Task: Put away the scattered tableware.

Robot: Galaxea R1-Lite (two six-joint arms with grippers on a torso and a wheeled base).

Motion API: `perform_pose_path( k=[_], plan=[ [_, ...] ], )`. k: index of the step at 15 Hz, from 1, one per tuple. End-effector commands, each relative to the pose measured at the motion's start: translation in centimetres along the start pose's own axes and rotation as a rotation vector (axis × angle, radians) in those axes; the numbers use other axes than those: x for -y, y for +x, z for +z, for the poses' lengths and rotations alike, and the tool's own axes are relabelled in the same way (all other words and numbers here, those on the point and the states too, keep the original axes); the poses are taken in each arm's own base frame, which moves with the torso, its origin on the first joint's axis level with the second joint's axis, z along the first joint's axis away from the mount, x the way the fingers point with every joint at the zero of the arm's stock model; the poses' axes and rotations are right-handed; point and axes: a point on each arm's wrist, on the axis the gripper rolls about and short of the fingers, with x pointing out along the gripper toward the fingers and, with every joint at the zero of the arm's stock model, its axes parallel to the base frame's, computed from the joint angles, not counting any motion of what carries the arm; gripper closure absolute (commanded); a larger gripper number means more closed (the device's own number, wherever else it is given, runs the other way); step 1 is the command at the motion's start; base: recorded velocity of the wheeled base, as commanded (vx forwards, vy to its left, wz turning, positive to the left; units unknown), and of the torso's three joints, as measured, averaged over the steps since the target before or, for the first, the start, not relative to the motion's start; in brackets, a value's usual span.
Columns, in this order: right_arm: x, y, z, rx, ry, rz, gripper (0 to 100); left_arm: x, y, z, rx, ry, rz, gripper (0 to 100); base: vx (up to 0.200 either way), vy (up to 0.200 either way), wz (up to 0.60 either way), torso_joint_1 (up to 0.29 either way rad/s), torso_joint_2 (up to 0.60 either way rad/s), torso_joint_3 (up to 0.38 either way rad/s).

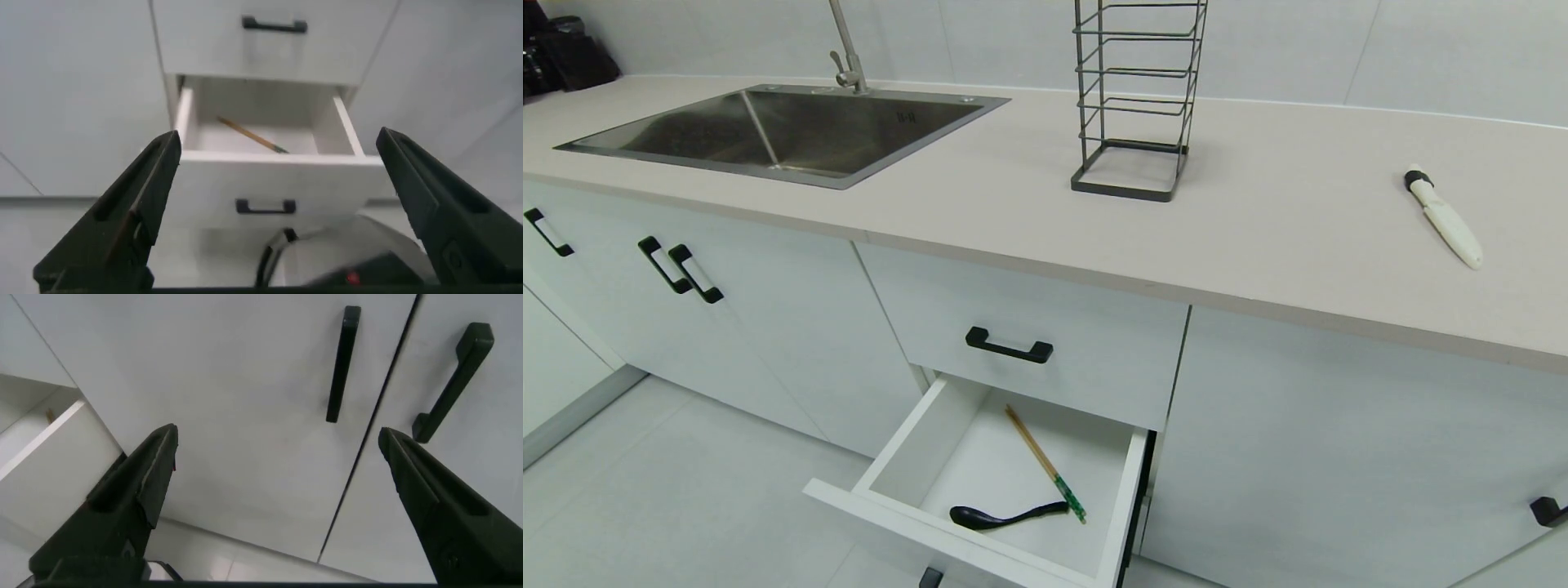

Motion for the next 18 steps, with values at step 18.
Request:
perform_pose_path(
  k=[18],
  plan=[
    [-0.1, 0.0, 0.0, -0.008, -0.012, 0.031, 0, -4.7, 14.5, -6.5, -0.974, 0.029, -0.091, 0, 0.000, 0.000, 0.00, 0.000, 0.00, 0.000]
  ],
)
